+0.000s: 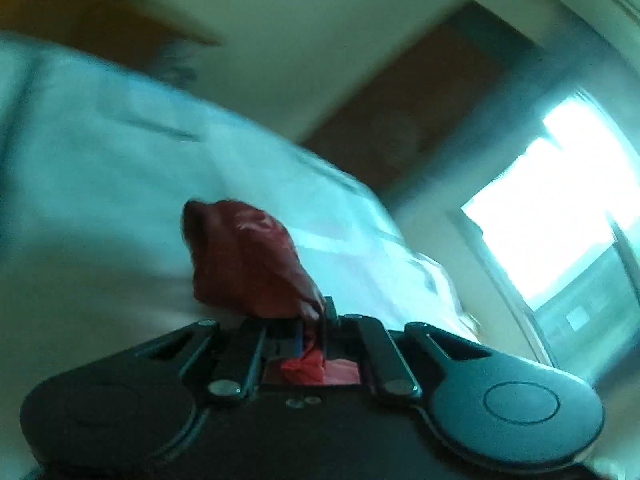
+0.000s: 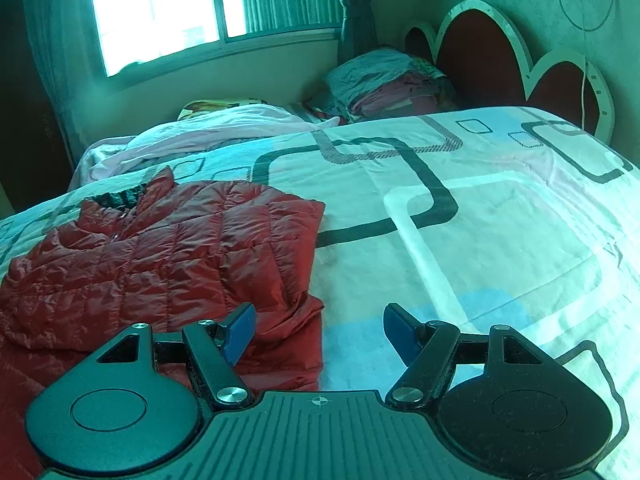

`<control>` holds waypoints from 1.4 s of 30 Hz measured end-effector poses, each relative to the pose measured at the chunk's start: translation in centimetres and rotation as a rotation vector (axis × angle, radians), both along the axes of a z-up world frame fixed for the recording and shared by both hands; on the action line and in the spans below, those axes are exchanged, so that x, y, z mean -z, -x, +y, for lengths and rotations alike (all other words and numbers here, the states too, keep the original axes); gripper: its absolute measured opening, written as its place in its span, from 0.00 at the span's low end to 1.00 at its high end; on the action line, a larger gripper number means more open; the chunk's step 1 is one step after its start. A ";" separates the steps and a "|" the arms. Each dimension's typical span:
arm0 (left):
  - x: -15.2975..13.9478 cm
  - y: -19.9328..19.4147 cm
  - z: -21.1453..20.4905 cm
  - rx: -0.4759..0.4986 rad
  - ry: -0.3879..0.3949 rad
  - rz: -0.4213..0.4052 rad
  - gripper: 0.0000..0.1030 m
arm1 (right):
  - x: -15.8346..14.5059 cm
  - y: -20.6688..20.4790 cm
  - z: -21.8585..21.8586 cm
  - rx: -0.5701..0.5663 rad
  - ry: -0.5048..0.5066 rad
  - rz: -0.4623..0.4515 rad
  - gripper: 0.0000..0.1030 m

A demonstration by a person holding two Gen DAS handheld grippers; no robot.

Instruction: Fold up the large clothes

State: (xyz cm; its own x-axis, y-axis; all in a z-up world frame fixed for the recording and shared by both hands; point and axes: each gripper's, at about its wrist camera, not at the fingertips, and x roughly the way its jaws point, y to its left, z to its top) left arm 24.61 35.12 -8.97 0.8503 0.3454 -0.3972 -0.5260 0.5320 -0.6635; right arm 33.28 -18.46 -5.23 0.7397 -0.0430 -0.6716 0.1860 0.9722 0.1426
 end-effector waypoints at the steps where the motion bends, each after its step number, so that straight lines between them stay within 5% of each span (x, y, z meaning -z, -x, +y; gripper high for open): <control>1: -0.9 -1.5 -1.4 0.056 -0.045 -0.002 0.07 | 0.2 -0.3 -0.1 0.003 -0.001 0.004 0.69; 10: -4.4 -13.7 -19.2 0.556 -0.301 0.075 0.07 | 1.0 -1.7 -1.3 0.025 -0.022 0.007 0.69; 21: -1.6 -17.5 -37.0 0.981 -0.536 0.203 0.07 | 0.4 -0.5 -7.0 0.089 -0.078 -0.014 0.69; 30: 1.1 -19.5 -43.9 1.109 -0.576 0.248 0.12 | -0.6 1.4 -11.2 0.136 -0.109 -0.030 0.69; 32: 1.4 -19.4 -44.8 1.160 -0.535 0.244 0.39 | -0.9 1.7 -11.7 0.131 -0.121 -0.035 0.69; 33: 1.4 -19.1 -45.0 1.175 -0.507 0.222 0.68 | -0.9 1.8 -11.9 0.123 -0.133 -0.039 0.69; 34: 1.3 -18.8 -44.9 1.178 -0.484 0.192 0.83 | -1.0 1.8 -11.9 0.117 -0.138 -0.038 0.69; 38: -0.4 -16.4 -43.4 1.164 -0.471 0.097 0.62 | -1.3 1.2 -11.1 0.070 -0.184 -0.043 0.70; 42: -1.9 -14.5 -36.7 0.982 -0.499 0.097 0.51 | -1.3 -0.6 -8.5 -0.019 -0.279 -0.055 0.70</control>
State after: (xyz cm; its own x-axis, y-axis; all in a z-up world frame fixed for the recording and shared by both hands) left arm 39.13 -1.56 -7.08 0.8150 -0.3227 -0.4814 0.2334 0.9431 -0.2370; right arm 33.88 -26.97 -3.94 0.7741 0.1522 -0.6145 0.1525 0.8973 0.4143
